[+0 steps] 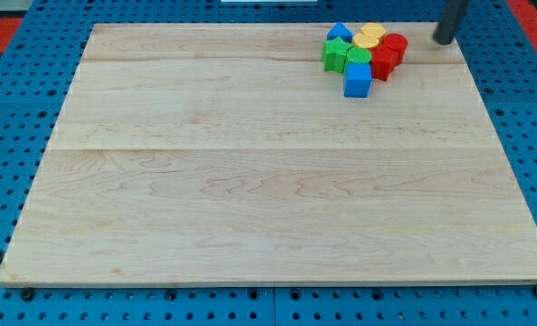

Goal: Separate the red star and blue cube from the group of blocks

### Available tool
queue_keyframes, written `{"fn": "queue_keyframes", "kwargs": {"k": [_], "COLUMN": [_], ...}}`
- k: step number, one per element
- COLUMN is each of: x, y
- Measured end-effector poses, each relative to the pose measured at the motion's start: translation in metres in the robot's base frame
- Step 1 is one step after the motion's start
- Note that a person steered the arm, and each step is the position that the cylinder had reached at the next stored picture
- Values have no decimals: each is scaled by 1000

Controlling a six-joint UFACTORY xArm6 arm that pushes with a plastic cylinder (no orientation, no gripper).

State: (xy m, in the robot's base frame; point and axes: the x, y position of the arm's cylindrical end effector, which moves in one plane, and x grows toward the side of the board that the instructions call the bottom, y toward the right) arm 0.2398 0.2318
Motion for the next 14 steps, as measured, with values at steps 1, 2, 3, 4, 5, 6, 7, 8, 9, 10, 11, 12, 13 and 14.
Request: {"fn": "queue_keyframes", "kwargs": {"k": [1, 2, 3, 4, 5, 6, 7, 8, 9, 10, 11, 12, 13, 14], "x": [-1, 2, 37, 72, 97, 120, 140, 151, 153, 165, 177, 202, 223, 215], "y": [-47, -58, -67, -70, -77, -105, -125, -124, -117, -97, -79, -90, -152, -142]}}
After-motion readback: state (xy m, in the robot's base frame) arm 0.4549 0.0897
